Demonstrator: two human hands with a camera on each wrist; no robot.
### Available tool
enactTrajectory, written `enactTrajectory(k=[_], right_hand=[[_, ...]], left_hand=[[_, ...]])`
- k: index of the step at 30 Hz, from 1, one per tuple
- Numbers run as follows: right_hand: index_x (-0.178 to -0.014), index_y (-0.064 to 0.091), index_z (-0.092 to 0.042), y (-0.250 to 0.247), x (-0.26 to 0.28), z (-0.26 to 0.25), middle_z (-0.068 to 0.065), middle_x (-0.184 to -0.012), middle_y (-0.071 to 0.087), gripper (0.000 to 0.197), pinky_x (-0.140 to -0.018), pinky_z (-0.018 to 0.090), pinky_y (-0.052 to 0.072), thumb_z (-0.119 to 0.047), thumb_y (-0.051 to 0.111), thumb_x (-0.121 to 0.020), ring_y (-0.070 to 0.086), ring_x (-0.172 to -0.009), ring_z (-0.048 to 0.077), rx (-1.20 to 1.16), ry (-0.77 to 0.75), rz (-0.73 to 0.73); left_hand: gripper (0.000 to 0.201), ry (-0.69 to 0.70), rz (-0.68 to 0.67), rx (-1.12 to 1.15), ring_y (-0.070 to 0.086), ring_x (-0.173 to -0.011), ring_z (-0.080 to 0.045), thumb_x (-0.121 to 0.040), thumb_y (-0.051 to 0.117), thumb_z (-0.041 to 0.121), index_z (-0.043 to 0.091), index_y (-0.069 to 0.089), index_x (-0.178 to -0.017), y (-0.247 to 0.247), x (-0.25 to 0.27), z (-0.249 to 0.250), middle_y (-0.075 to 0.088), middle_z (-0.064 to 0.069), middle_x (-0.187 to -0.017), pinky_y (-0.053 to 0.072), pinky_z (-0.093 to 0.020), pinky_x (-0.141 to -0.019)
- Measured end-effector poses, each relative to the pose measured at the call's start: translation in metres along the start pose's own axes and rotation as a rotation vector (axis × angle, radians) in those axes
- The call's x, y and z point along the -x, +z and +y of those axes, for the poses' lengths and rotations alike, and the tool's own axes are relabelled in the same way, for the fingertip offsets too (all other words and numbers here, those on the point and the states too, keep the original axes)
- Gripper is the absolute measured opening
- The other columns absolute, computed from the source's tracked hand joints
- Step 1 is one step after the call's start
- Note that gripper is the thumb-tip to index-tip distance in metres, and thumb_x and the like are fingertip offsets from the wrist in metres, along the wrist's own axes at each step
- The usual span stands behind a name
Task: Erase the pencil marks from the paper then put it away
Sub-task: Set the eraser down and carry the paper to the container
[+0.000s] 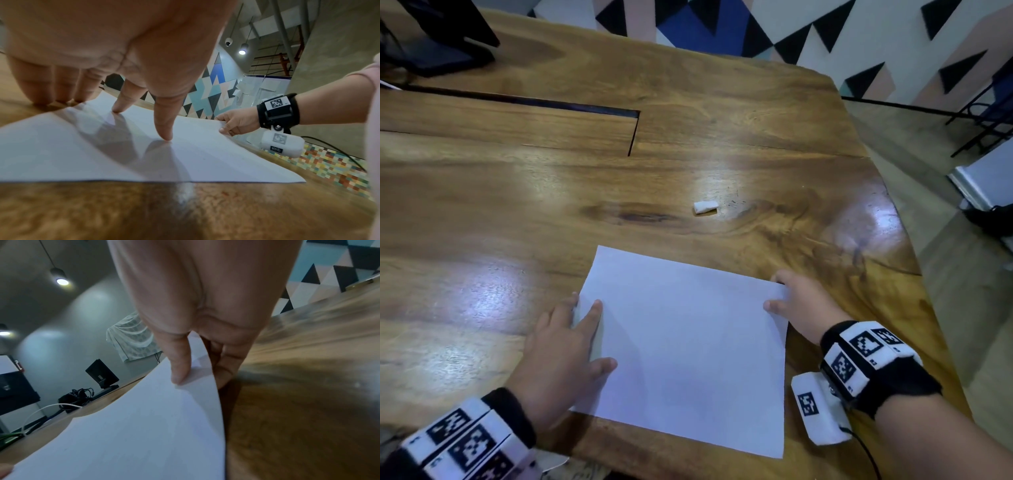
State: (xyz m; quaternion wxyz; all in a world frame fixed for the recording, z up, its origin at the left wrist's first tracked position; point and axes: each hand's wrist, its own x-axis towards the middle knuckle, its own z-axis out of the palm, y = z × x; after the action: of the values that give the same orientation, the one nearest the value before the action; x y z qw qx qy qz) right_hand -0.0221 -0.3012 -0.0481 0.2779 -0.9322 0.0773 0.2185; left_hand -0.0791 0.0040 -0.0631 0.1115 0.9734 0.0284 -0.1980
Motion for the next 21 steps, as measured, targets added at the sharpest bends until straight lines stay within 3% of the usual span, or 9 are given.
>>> enactTrajectory(k=[4, 7, 10, 14, 17, 21], right_hand=[[-0.092, 0.061, -0.014, -0.006, 0.002, 0.006, 0.003, -0.093, 0.064, 0.007, -0.067, 0.026, 0.043, -0.008, 0.057, -0.090, 0.058, -0.084, 0.018, -0.100, -0.036, -0.040], [-0.092, 0.064, -0.014, -0.009, 0.001, 0.011, 0.002, -0.091, 0.067, 0.010, -0.068, 0.024, 0.045, -0.008, 0.057, -0.091, 0.062, -0.085, 0.017, -0.145, -0.062, -0.070], [-0.083, 0.063, -0.017, -0.011, -0.001, 0.016, 0.002, -0.081, 0.068, 0.015, -0.065, 0.023, 0.045, -0.006, 0.057, -0.091, 0.062, -0.073, 0.016, -0.221, -0.072, -0.102], [-0.078, 0.064, -0.015, -0.010, -0.008, 0.024, 0.005, -0.076, 0.067, 0.018, -0.071, 0.033, 0.047, -0.001, 0.058, -0.090, 0.060, -0.070, 0.019, -0.324, -0.055, -0.158], [-0.080, 0.064, -0.010, -0.010, -0.014, 0.027, 0.011, -0.078, 0.065, 0.018, -0.072, 0.037, 0.047, 0.003, 0.056, -0.090, 0.058, -0.074, 0.024, -0.428, -0.027, -0.203], [-0.080, 0.063, -0.008, -0.008, -0.018, 0.029, 0.017, -0.084, 0.064, 0.017, -0.078, 0.041, 0.046, 0.004, 0.056, -0.089, 0.058, -0.078, 0.028, -0.497, -0.009, -0.230]], left_hand=[[0.084, 0.017, 0.065, 0.090, 0.037, -0.117, -0.037, -0.071, 0.072, 0.036, 0.017, 0.028, -0.140, -0.001, -0.002, -0.007, 0.039, -0.018, -0.134, 0.031, -0.043, -0.100], [0.080, 0.006, 0.089, 0.165, 0.042, -0.111, -0.036, -0.071, 0.073, 0.031, 0.017, 0.032, -0.139, -0.004, -0.010, -0.015, 0.046, -0.017, -0.122, 0.034, -0.043, -0.097], [0.072, -0.004, 0.098, 0.248, 0.043, -0.108, -0.030, -0.074, 0.070, 0.030, 0.023, 0.035, -0.136, -0.010, -0.013, -0.023, 0.048, -0.011, -0.114, 0.038, -0.039, -0.091], [0.063, 0.001, 0.080, 0.385, 0.048, -0.103, -0.023, -0.079, 0.066, 0.024, 0.027, 0.037, -0.134, -0.014, -0.009, -0.029, 0.042, -0.001, -0.109, 0.042, -0.035, -0.088], [0.045, 0.058, 0.076, 0.429, 0.051, -0.095, -0.019, -0.080, 0.064, 0.021, 0.033, 0.049, -0.121, -0.013, -0.006, -0.031, 0.046, 0.008, -0.097, 0.043, -0.032, -0.079], [0.026, 0.045, 0.041, 0.620, 0.063, -0.085, -0.012, -0.081, 0.063, 0.013, 0.034, 0.061, -0.097, -0.006, 0.000, -0.036, 0.068, 0.009, -0.087, 0.049, -0.033, -0.071]])
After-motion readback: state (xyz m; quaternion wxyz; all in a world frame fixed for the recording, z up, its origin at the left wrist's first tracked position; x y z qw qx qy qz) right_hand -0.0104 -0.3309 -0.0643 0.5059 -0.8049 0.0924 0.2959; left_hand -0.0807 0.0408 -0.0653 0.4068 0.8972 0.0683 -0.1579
